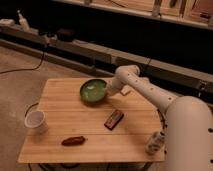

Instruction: Drag the ceramic bowl in a circle

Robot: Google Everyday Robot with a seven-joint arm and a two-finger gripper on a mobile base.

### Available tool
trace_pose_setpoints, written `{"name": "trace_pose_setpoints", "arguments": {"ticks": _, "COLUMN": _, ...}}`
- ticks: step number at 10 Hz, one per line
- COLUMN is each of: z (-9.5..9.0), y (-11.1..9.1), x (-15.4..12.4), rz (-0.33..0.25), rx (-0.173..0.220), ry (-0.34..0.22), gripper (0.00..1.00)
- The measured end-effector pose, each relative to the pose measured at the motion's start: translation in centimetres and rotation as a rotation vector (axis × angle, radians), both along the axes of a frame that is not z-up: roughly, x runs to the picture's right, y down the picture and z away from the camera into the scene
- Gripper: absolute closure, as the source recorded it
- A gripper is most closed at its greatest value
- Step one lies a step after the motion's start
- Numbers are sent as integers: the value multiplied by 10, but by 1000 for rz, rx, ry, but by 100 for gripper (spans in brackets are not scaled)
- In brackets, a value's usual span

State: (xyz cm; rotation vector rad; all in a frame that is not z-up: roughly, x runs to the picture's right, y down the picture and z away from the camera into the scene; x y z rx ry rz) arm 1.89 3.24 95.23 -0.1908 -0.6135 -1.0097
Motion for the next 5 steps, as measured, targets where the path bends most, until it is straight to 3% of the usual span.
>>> {"name": "trace_pose_setpoints", "arguments": {"ticks": 2, "z": 6, "y": 3, "x": -21, "rz": -60, "rx": -21, "ry": 3, "gripper": 100}}
{"name": "trace_pose_setpoints", "arguments": {"ticks": 5, "z": 13, "y": 25, "x": -35, "rz": -127, "rx": -101, "ry": 54, "gripper": 100}}
